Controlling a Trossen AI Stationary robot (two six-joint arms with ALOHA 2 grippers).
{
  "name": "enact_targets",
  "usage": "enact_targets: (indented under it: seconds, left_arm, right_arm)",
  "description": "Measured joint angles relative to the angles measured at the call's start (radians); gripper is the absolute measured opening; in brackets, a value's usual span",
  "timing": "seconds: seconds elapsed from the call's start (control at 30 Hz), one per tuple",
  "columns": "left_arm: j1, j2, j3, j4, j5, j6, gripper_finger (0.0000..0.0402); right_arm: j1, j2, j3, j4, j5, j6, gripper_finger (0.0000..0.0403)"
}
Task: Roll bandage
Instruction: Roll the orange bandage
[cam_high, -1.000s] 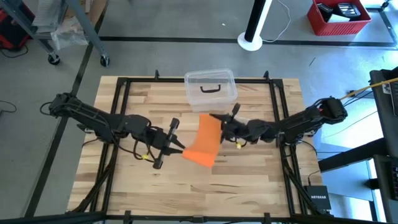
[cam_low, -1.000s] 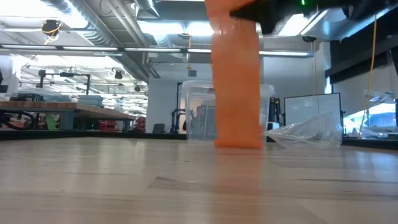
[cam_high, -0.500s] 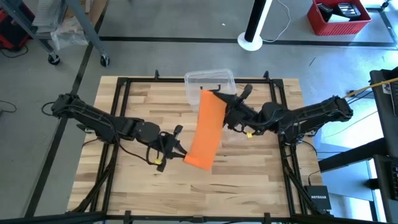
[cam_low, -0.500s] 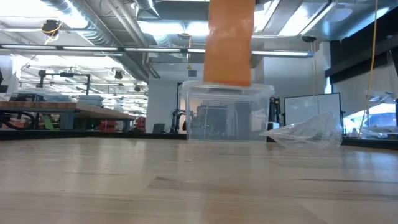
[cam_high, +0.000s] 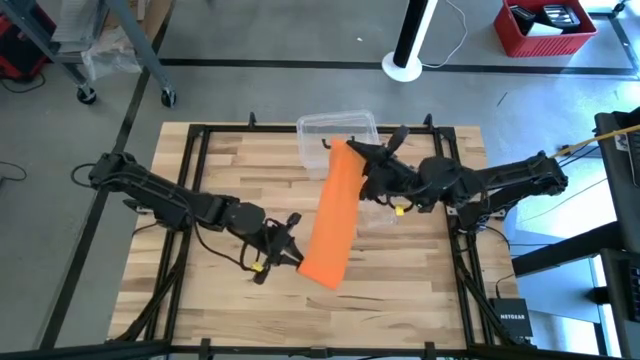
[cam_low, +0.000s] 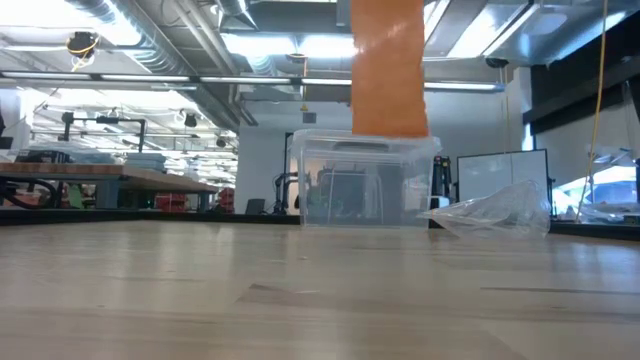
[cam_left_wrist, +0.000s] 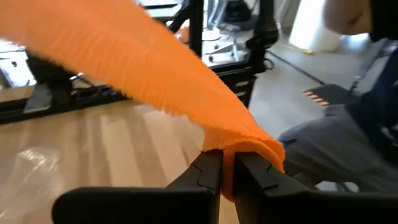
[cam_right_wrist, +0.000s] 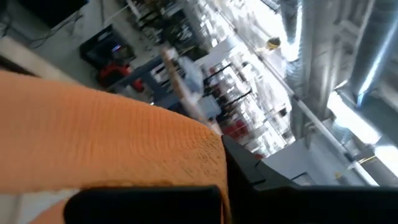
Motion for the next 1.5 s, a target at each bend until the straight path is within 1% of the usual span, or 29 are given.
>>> enact_targets:
  seconds: [0.1, 0.17, 0.23, 0.33, 0.4, 0.47, 0.63, 0.7, 0.77, 0.9, 1.0, 1.17, 1.27, 1.4, 1.47, 1.5]
  left_arm:
    - [-0.017, -0.019, 0.000, 0.022, 0.004, 0.002, 0.0015]
    - [-0.032, -0.035, 0.000, 0.049, 0.004, 0.018, 0.0015]
    - [-0.046, -0.050, 0.000, 0.090, 0.003, 0.054, 0.0015]
    - [-0.060, -0.084, 0.000, 0.150, -0.029, 0.118, 0.0015]
    - [-0.066, -0.106, 0.000, 0.177, -0.090, 0.175, 0.0015]
    - [-0.069, -0.123, 0.000, 0.202, -0.175, 0.230, 0.0015]
    - [-0.059, -0.166, 0.000, 0.278, -0.354, 0.347, 0.0015]
    - [-0.052, -0.175, 0.001, 0.294, -0.423, 0.387, 0.0015]
    - [-0.041, -0.180, 0.001, 0.300, -0.482, 0.426, 0.0015]
    - [-0.013, -0.188, 0.001, 0.294, -0.549, 0.467, 0.0015]
    - [0.005, -0.188, 0.001, 0.287, -0.554, 0.471, 0.0015]
    - [0.022, -0.189, 0.001, 0.288, -0.540, 0.463, 0.0015]
    - [0.022, -0.199, 0.001, 0.287, -0.430, 0.415, 0.0015]
    - [0.021, -0.232, 0.001, 0.269, -0.279, 0.385, 0.0015]
    - [0.018, -0.246, 0.001, 0.243, -0.251, 0.393, 0.0015]
    - [0.018, -0.249, 0.001, 0.242, -0.268, 0.395, 0.0015]
  right_arm:
    - [-0.023, 0.000, 0.000, -0.103, -0.003, 0.096, 0.0001]
    - [-0.044, 0.000, 0.000, -0.208, -0.021, 0.190, 0.0001]
    - [-0.070, 0.000, -0.010, -0.300, -0.082, 0.311, 0.0001]
    - [-0.098, -0.001, -0.083, -0.330, -0.178, 0.458, 0.0001]
    - [-0.103, 0.000, -0.142, -0.326, -0.242, 0.527, 0.0001]
    - [-0.102, 0.000, -0.202, -0.282, -0.305, 0.593, 0.0000]
    - [-0.081, 0.008, -0.337, -0.150, -0.393, 0.738, 0.0000]
    - [-0.079, 0.008, -0.364, -0.095, -0.425, 0.765, 0.0000]
    - [-0.064, 0.007, -0.383, -0.079, -0.443, 0.804, 0.0000]
    - [-0.046, 0.007, -0.402, -0.065, -0.477, 0.848, 0.0000]
    - [-0.034, 0.007, -0.420, -0.081, -0.504, 0.893, 0.0000]
    - [-0.013, 0.007, -0.459, -0.085, -0.503, 0.920, 0.0000]
    - [-0.015, 0.007, -0.482, -0.085, -0.495, 0.938, 0.0000]
    - [-0.016, 0.007, -0.507, -0.091, -0.449, 0.944, 0.0000]
    - [-0.016, 0.007, -0.514, -0.092, -0.450, 0.955, 0.0000]
    - [-0.015, 0.007, -0.515, -0.090, -0.450, 0.969, 0.0000]
